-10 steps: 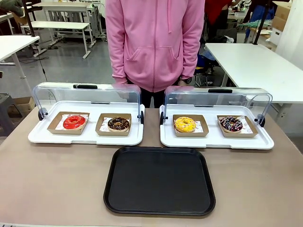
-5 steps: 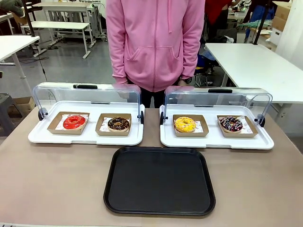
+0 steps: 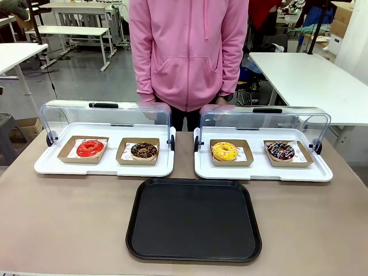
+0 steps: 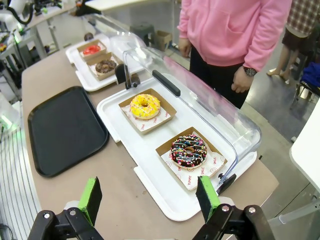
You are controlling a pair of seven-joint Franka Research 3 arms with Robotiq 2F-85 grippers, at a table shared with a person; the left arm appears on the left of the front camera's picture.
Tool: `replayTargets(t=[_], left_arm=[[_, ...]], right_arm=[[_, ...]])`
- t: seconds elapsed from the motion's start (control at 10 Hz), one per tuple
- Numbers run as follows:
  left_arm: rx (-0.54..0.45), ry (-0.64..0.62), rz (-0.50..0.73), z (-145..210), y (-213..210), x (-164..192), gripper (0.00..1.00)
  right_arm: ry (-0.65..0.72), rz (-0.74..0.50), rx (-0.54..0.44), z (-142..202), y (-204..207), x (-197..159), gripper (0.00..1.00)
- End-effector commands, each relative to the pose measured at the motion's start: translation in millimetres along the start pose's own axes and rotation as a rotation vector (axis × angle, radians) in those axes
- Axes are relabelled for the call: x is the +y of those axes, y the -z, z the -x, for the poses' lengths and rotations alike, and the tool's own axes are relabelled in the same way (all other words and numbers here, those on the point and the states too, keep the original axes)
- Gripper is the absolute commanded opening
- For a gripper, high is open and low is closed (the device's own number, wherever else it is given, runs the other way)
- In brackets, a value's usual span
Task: Move the first donut from the left to the tray.
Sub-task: Pick up the Paper togo box containing the Donut indicated by the person and place it on the Handle tray.
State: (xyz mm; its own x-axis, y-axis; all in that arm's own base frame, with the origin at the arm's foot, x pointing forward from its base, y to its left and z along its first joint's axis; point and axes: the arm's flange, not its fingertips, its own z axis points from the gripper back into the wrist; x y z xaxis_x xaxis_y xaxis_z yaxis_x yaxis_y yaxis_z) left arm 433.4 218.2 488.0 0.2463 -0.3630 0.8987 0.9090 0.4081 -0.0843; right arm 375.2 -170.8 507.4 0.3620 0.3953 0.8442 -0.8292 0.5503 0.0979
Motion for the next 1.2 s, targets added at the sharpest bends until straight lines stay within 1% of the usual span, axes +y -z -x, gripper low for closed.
replayTargets(t=[0.0, 1.1], left_arm=[[0.007, -0.004, -0.002, -0.8, 0.5, 0.2, 1.0], [0.007, -0.004, -0.002, -0.8, 0.5, 0.2, 1.0]], right_arm=[[-0.009, 0.0, -0.025, -1.0, 2.2, -0.9, 1.0], [-0.009, 0.0, -0.025, -1.0, 2.2, -0.9, 1.0]])
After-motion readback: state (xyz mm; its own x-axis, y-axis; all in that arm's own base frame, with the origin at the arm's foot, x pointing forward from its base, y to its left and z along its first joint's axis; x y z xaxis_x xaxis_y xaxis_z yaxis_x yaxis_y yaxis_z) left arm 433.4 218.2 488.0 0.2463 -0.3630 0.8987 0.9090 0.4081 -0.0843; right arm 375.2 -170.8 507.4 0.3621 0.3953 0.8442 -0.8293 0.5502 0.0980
